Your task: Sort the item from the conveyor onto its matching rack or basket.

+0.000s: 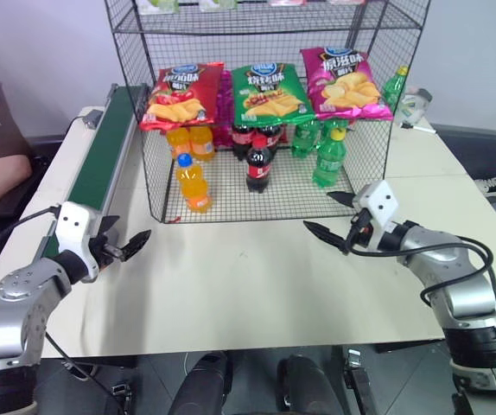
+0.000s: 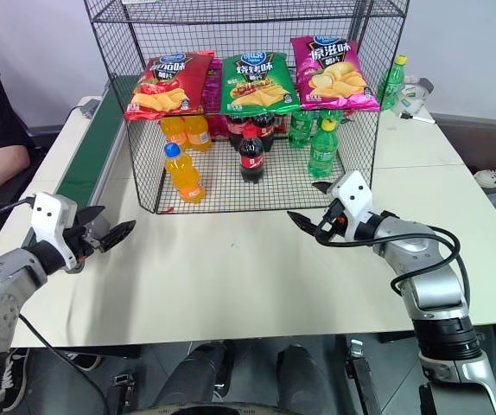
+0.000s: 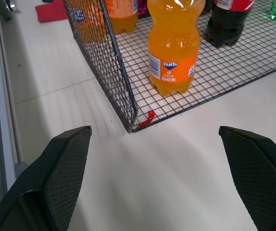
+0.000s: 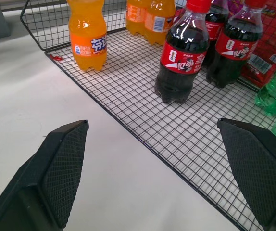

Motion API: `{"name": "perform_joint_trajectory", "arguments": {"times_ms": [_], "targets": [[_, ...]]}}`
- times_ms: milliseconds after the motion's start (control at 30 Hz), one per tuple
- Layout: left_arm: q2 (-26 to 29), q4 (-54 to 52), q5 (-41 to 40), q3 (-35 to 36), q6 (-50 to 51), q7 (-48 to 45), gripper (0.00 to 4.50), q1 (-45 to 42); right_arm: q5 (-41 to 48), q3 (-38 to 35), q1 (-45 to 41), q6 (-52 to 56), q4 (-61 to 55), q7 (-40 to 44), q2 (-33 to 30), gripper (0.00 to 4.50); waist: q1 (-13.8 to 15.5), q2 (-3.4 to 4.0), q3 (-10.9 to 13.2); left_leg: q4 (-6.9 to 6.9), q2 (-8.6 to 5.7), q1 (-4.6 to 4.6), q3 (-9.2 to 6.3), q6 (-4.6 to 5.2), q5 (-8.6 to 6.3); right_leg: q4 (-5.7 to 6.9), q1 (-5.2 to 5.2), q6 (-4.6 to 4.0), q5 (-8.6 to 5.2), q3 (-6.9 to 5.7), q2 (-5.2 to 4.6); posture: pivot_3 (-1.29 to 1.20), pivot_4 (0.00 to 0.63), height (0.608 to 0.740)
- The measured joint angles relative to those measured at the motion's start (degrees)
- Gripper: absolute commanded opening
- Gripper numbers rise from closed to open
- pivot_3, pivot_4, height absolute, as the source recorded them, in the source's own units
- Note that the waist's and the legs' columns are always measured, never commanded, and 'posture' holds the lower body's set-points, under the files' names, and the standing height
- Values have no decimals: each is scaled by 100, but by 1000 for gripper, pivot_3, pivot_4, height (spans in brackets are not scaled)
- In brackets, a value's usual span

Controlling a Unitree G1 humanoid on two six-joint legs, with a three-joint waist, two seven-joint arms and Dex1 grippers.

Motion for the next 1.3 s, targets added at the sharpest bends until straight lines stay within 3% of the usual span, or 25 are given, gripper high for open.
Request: {"name": "perform_joint_trajectory", "arguments": {"times_ms": [1300], "targets": [[-93, 288, 54, 6, -400, -76, 4429, 125, -37, 213, -2, -89, 12, -96, 203, 4500, -1, 0, 0, -10, 1, 0, 0, 0, 0, -13, -1, 0, 0, 0, 0, 0, 150, 740]]}}
